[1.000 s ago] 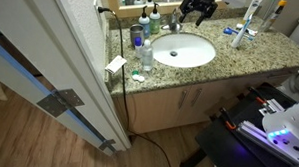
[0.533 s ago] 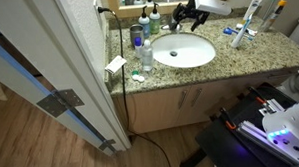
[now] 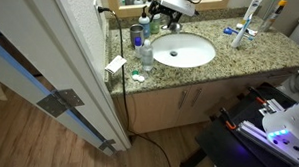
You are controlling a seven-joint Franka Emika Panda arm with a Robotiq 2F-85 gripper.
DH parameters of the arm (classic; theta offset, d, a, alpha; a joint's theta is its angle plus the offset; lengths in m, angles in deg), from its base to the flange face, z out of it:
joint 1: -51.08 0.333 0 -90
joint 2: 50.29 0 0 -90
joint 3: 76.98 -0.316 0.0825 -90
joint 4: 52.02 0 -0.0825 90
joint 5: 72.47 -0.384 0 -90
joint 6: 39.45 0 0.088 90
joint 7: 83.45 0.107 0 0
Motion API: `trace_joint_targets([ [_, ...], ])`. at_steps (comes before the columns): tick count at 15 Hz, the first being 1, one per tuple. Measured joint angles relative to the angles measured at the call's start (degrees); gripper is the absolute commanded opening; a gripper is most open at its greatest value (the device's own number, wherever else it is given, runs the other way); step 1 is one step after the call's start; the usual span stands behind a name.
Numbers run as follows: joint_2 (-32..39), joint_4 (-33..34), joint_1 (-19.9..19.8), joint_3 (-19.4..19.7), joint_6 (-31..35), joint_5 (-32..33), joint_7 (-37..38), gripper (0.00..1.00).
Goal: Put the toothbrush inside the silver cup
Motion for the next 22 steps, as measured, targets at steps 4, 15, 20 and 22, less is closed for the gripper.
trace_joint_targets([
  [4,0.7,0.3,0.1,0.3,1.3,-0.5,0.1,1.0],
  [15,11.2,10.2,2.7,1.9,1.4,-1.3,4.8,1.0],
  [20,13.0,10.7,2.8,2.4,4.5,-2.6,4.6,1.0],
  [22,13.6,11.6,2.7,2.3,5.1,-4.0,3.9,1.0],
])
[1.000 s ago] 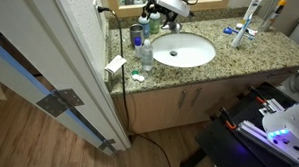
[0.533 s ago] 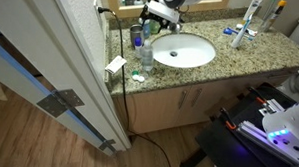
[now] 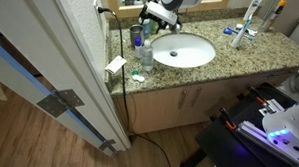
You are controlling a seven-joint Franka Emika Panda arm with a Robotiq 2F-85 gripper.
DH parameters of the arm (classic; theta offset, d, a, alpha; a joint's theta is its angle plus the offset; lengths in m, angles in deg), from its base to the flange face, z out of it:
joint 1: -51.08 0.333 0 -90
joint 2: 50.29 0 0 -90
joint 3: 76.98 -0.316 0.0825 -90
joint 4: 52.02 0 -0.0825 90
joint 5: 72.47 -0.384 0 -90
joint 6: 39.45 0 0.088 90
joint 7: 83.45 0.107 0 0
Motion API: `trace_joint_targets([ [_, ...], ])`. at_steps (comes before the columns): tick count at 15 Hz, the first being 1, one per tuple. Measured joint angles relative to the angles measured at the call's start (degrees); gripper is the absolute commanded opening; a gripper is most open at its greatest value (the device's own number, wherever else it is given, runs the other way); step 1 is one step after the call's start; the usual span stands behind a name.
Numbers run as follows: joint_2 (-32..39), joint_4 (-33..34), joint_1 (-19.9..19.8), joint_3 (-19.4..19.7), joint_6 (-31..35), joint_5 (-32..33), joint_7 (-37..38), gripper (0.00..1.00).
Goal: Put the toothbrush inside the silver cup
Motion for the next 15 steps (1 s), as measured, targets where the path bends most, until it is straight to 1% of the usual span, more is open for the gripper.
trace_joint_targets([
  [2,0.8,1.2,0.0,0.0,0.0,-1.0,-0.3,1.0],
  [8,5.9,4.2,0.2,0.6,-0.2,-1.1,-0.1,1.0],
  [11,7.3,4.8,0.3,0.6,-0.6,-1.0,-0.1,0.95],
  [12,7.3,4.9,0.6,1.0,-1.5,-0.5,0.0,0.92],
  [13,7.1,4.9,1.1,1.7,-2.8,0.3,0.4,0.98],
  [14,6.8,4.9,1.9,2.8,-4.5,1.8,1.2,0.97],
  [15,6.3,4.9,2.8,4.1,-6.3,3.4,2.2,1.0],
])
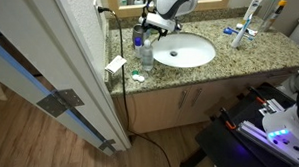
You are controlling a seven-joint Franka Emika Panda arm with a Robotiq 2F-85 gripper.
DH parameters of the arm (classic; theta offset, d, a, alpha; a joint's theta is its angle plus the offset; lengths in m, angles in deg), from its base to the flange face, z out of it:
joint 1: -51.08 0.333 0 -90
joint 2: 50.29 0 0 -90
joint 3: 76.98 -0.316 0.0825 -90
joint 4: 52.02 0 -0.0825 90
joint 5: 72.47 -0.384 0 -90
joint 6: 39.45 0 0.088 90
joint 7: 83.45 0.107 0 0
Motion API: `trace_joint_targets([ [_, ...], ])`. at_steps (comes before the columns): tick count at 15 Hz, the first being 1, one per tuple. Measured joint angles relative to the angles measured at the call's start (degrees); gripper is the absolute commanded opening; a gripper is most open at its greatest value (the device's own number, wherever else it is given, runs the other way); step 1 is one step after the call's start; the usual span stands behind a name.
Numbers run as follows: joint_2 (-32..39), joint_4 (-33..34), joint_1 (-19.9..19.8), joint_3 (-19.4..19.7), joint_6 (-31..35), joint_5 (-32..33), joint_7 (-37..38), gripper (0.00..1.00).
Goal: Put the toothbrush inside the silver cup
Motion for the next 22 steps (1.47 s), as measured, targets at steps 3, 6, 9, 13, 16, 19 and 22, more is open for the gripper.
trace_joint_targets([
  [3,-2.5,-0.1,1.7,1.9,-4.6,4.2,1.7,1.0],
  [6,-5.7,-0.3,2.3,1.9,-7.0,6.2,1.9,1.0],
  [9,-8.7,-0.5,2.5,1.8,-10.5,7.9,2.1,1.0],
  [13,-9.4,-1.5,2.0,1.9,-12.3,8.7,2.7,1.0],
  [16,-7.9,-2.0,0.9,1.4,-11.0,7.0,2.7,1.0],
  [19,-7.2,-2.2,0.4,1.1,-9.9,6.1,2.8,1.0],
  [22,-12.0,-5.1,0.2,2.1,-14.3,10.6,1.4,1.0],
])
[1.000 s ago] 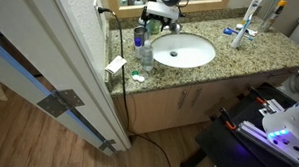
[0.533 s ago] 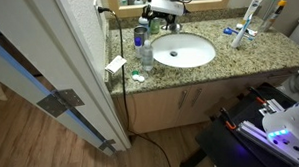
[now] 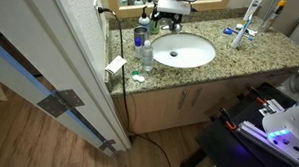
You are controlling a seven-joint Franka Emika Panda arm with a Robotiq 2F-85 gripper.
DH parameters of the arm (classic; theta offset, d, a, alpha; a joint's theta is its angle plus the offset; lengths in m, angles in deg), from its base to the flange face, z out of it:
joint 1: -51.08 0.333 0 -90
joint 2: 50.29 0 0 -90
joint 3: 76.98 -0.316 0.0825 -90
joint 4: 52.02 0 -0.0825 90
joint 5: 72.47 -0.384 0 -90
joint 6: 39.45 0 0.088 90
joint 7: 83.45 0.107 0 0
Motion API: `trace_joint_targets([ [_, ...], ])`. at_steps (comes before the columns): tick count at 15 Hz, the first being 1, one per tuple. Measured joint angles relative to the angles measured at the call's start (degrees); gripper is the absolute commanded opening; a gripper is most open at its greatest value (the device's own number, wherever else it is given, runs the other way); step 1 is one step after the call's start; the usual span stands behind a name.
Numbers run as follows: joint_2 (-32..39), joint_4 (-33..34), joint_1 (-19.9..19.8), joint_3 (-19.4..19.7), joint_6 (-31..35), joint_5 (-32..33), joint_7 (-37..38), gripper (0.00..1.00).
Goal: Put the toothbrush inside the silver cup
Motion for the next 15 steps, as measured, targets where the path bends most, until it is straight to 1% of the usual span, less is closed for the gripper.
trace_joint_targets([
  [2,-5.7,-2.0,-1.3,0.1,-6.6,0.9,-4.2,1.0],
  [4,-11.1,-2.9,-3.5,0.4,-14.3,1.6,-7.7,1.0],
  [5,-13.4,-3.0,-4.8,0.9,-17.4,2.5,-8.0,1.0],
  [7,-16.7,-3.2,-7.5,1.8,-18.9,2.7,-7.9,1.0],
  [8,-17.0,-3.2,-8.0,1.7,-18.9,2.7,-8.1,1.0],
  [11,-16.0,-3.2,-7.5,0.3,-18.8,2.7,-7.4,1.0],
  [12,-15.8,-3.0,-7.8,0.4,-18.8,2.8,-6.5,1.0],
  [14,-15.7,-1.9,-10.0,1.9,-19.2,2.8,-4.6,1.0],
  [15,-15.8,-1.2,-11.7,3.1,-19.3,2.7,-4.0,1.0],
])
